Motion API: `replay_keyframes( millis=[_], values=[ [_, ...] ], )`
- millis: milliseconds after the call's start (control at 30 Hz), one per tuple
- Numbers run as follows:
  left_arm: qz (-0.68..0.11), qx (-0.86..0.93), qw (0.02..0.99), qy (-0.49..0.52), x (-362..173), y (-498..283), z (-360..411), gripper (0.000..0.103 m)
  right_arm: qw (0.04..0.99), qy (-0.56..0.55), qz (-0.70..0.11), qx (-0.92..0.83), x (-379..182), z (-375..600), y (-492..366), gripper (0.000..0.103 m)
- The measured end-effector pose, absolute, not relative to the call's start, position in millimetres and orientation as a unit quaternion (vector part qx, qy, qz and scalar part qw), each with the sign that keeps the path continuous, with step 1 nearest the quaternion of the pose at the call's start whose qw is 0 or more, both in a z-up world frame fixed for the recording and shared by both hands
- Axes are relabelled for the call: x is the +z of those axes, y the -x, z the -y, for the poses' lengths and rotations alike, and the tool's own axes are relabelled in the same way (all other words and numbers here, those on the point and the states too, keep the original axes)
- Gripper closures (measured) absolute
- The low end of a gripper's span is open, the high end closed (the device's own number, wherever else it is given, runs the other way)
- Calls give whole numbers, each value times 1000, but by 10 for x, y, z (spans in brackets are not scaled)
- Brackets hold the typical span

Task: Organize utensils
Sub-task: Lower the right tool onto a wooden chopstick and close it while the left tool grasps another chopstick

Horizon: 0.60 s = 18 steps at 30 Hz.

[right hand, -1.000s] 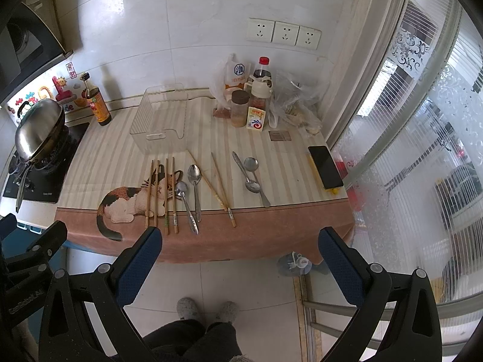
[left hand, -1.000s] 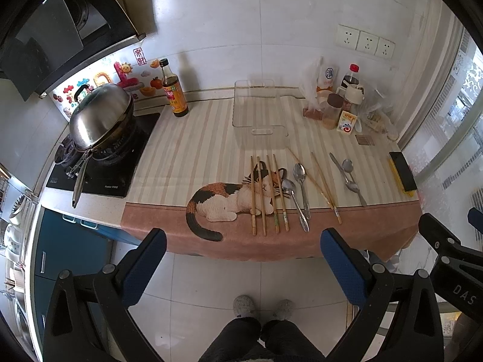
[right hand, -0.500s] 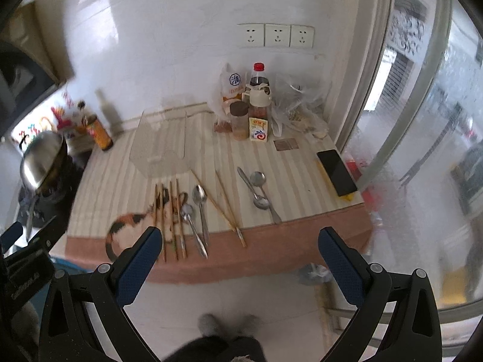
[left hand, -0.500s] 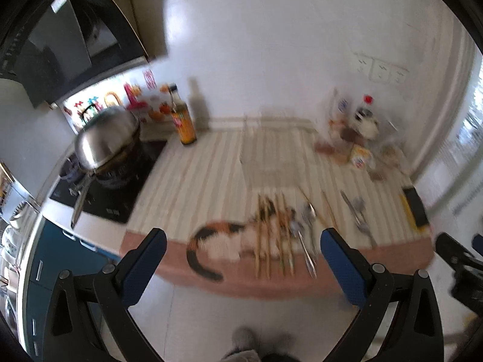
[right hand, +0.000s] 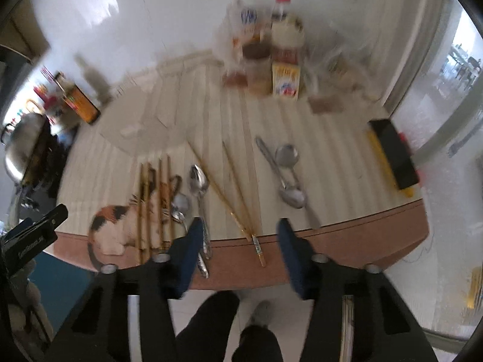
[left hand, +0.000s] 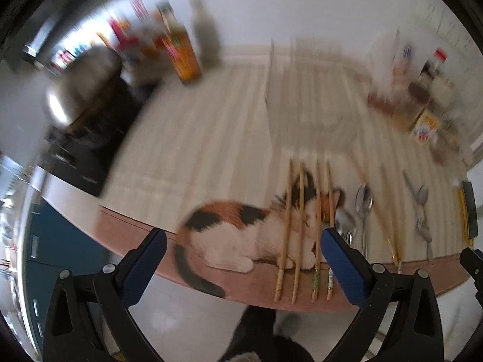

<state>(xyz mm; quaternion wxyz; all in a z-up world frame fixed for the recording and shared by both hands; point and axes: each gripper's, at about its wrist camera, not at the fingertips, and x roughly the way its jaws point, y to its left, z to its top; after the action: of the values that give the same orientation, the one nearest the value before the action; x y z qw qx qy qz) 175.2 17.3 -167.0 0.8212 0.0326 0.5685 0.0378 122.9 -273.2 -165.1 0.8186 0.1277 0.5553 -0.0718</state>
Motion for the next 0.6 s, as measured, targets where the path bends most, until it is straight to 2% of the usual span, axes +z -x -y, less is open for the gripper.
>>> replay_keyframes(
  millis=[33,67,100,133,200,233,533,600],
  values=[
    [-587,28,809,-30,-1819,-1822,-173,2,812,-128,-565,-71,-1773,2738,-1313,63],
    [-604,14,797,-26,-1968,-1895,-158,8,806,-130,-572,-74,-1888,2750,-1392,66],
    [-623,0,782,-24,-2149,-1970,-137,20,801,-132,-578,-77,-1961,2763,-1436,67],
    [-637,-9,770,-24,-2274,-2026,-105,25,791,-141,-591,-78,-2089,2786,-1529,67],
    [-664,-28,747,-19,-2525,-2158,-60,45,778,-152,-604,-80,-2237,2822,-1641,67],
    [-672,-35,740,-18,-2609,-2210,-44,49,770,-153,-614,-82,-2327,2833,-1710,67],
    [-699,-71,710,-54,-2948,-2312,47,52,723,-161,-668,-75,-2940,2861,-2152,67],
    [-704,-75,704,-53,-3012,-2302,81,67,713,-149,-681,-72,-3081,2823,-2240,67]
  ],
)
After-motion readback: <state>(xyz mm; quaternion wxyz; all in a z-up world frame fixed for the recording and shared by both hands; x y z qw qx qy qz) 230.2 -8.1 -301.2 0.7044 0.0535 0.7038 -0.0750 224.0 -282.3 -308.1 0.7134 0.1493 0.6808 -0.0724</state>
